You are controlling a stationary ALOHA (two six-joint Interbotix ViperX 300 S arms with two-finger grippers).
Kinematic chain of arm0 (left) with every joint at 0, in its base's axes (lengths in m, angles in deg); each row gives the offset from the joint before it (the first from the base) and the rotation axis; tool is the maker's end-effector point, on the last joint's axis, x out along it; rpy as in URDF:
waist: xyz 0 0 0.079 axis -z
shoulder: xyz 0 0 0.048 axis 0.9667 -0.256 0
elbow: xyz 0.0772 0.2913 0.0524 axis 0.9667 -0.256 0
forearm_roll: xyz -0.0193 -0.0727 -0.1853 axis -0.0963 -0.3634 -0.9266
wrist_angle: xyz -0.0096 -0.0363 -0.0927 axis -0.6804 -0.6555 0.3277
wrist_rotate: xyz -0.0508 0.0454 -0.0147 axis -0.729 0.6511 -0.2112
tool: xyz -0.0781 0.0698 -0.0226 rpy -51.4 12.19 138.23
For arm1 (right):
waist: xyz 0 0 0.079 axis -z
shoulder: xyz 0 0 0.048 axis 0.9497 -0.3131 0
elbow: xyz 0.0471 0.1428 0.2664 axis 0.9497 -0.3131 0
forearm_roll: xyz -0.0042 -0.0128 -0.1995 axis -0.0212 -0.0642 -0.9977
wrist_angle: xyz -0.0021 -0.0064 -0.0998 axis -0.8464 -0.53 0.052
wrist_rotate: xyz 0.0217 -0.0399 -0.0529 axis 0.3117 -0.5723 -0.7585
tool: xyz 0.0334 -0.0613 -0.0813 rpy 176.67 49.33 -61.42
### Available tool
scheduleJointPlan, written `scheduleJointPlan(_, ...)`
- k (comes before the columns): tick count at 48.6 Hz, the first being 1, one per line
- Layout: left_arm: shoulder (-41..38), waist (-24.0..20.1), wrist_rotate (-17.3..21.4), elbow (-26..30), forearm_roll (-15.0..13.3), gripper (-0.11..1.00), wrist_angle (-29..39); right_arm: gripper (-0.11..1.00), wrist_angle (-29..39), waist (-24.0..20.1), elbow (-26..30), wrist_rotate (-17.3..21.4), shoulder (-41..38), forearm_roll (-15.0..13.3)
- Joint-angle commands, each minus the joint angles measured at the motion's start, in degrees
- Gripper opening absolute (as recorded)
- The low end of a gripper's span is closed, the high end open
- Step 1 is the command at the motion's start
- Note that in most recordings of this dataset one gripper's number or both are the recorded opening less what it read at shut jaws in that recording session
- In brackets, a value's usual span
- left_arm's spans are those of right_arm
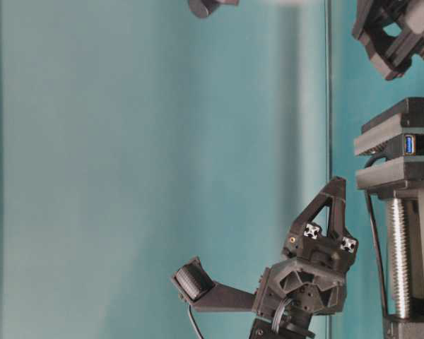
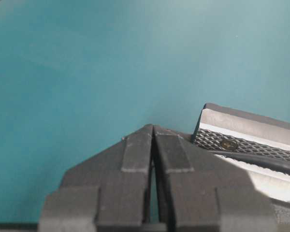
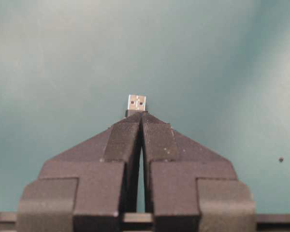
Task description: Insert the USB cable into the fixed female connector.
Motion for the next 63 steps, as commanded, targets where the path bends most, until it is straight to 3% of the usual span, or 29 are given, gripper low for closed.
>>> scheduleJointPlan(1, 1.7, 1.1, -0.3, 0.4, 2.0, 0.01, 0.3, -0.01, -0.5, -0.4, 1.1, -0.1, 0.6, -0.2)
scheduleJointPlan(5, 2.9, 1.3, -1.0, -0.2, 2.0, 0.07, 1.4, 0.0, -0.6, -0.5, 1.1, -0.1, 0.6, -0.2)
scheduleJointPlan(12, 7.3, 2.7, -1.8, -2.2, 2.0, 0.01, 3.3, 0.0, -0.7, -1.4, 1.3, 0.2, 0.8, -0.2)
scheduleJointPlan(21, 17.8, 4.6, -3.8, -6.5, 2.0, 0.09, 9.9, 0.0, -0.4, -1.4, 1.5, 0.9, 0.8, 0.4)
scheduleJointPlan(26, 24.7, 6.2, -3.8, -9.6, 2.0, 0.28, 12.9, 0.0, -0.5, -1.2, 1.9, 2.2, 0.7, 0.9)
scheduleJointPlan(33, 30.8, 8.7, -4.0, -13.5, 2.0, 0.72, 13.1, 0.01, -0.5, -0.6, 2.4, 3.3, 0.7, 0.9)
scheduleJointPlan(37, 33.3, 11.3, -3.9, -15.4, 2.0, 0.91, 12.7, 0.07, -0.4, -0.3, 2.4, 3.3, 0.6, 0.9)
scheduleJointPlan(40, 34.8, 12.6, -4.0, -16.3, 2.1, 0.99, 13.0, 0.17, -0.3, 0.0, 2.4, 3.3, 0.5, 0.9)
scheduleJointPlan(50, 41.3, 15.9, -4.1, -21.7, 1.9, 0.99, 13.5, 0.68, 2.8, 0.6, 3.3, 3.3, -0.1, 1.0)
scheduleJointPlan(56, 46.8, 16.3, -3.3, -25.0, 1.8, 0.99, 16.3, 0.67, 4.3, 0.4, 4.3, 3.3, -1.7, 0.9)
scheduleJointPlan(63, 54.6, 16.3, -3.1, -27.3, 1.8, 0.99, 26.4, 0.66, 4.5, 0.0, 5.8, 3.3, -3.5, 1.0)
